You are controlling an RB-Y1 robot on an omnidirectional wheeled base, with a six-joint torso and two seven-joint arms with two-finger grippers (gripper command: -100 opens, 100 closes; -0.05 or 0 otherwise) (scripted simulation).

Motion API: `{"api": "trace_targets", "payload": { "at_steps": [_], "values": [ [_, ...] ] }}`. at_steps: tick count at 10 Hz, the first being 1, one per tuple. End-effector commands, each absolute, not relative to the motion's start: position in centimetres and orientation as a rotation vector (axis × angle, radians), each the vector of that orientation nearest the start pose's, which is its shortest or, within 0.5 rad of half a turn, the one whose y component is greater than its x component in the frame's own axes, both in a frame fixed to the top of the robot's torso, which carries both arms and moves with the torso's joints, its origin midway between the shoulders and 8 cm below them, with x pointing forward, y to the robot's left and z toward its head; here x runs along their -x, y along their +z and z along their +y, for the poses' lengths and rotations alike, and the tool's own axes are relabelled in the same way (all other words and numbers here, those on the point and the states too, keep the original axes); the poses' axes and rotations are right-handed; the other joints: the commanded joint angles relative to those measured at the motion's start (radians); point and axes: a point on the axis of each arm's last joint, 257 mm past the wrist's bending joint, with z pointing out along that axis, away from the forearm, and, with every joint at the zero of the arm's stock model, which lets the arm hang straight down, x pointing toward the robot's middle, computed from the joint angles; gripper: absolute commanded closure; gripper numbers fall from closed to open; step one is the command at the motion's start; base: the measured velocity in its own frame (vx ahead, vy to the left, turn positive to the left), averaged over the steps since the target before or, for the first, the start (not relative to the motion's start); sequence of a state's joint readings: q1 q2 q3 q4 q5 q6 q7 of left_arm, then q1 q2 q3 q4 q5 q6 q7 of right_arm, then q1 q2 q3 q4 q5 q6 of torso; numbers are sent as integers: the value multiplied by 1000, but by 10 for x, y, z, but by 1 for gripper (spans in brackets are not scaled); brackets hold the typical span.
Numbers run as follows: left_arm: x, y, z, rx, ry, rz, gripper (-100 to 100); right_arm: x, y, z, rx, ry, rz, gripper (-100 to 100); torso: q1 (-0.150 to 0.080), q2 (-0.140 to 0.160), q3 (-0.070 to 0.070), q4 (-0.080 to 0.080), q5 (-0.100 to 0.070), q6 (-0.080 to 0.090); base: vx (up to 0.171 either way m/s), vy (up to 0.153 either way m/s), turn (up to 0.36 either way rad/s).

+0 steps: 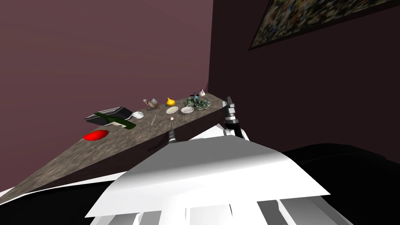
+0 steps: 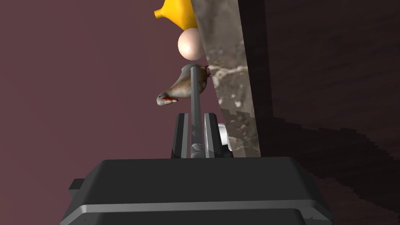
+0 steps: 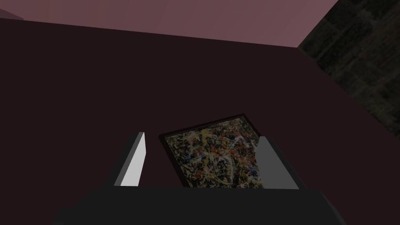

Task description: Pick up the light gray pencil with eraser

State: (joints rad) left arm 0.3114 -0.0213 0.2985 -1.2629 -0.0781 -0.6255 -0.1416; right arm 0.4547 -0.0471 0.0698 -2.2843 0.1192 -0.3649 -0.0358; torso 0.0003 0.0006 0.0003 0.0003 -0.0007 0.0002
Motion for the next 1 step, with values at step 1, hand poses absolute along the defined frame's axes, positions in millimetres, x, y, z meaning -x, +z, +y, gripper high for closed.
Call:
{"api": "trace_targets", "payload": {
  "at_steps": [1],
  "values": [
    [-365,-352,398,1157,-738,1086,0,-372,12,-238,-643,1314,775,0,0,0,0,0,0,0,0,0,0]
  ]
}}
